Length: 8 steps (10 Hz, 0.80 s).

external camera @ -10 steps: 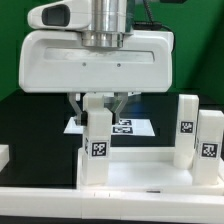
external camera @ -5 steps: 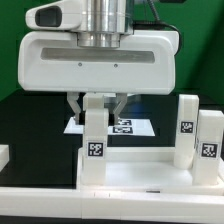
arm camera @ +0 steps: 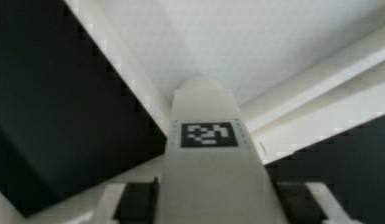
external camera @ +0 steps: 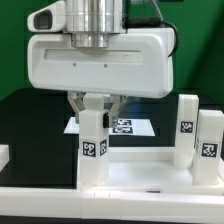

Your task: Assemble desk

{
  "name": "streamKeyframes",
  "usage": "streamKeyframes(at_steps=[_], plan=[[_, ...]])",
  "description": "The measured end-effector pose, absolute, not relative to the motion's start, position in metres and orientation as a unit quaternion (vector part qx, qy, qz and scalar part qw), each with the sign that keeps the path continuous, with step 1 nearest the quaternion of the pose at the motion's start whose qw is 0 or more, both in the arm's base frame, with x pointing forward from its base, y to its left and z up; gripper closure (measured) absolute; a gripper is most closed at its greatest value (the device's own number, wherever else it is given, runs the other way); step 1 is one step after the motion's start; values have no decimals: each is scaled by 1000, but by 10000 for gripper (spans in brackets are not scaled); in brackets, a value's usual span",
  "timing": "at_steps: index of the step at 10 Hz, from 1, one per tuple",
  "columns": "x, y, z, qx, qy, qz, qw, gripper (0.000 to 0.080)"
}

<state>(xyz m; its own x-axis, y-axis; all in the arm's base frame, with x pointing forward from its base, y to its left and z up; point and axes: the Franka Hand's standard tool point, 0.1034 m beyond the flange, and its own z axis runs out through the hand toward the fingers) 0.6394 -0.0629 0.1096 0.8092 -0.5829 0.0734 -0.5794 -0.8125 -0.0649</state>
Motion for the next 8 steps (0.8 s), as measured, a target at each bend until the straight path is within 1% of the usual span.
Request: streamKeyframes(at_steps=[4,6,8], plan=[[640,-58,109,-871,489,-39,28,509],[641,-57,109,-833,550,-37,32,509],[641,-56,109,-828,559,-37,32,501]])
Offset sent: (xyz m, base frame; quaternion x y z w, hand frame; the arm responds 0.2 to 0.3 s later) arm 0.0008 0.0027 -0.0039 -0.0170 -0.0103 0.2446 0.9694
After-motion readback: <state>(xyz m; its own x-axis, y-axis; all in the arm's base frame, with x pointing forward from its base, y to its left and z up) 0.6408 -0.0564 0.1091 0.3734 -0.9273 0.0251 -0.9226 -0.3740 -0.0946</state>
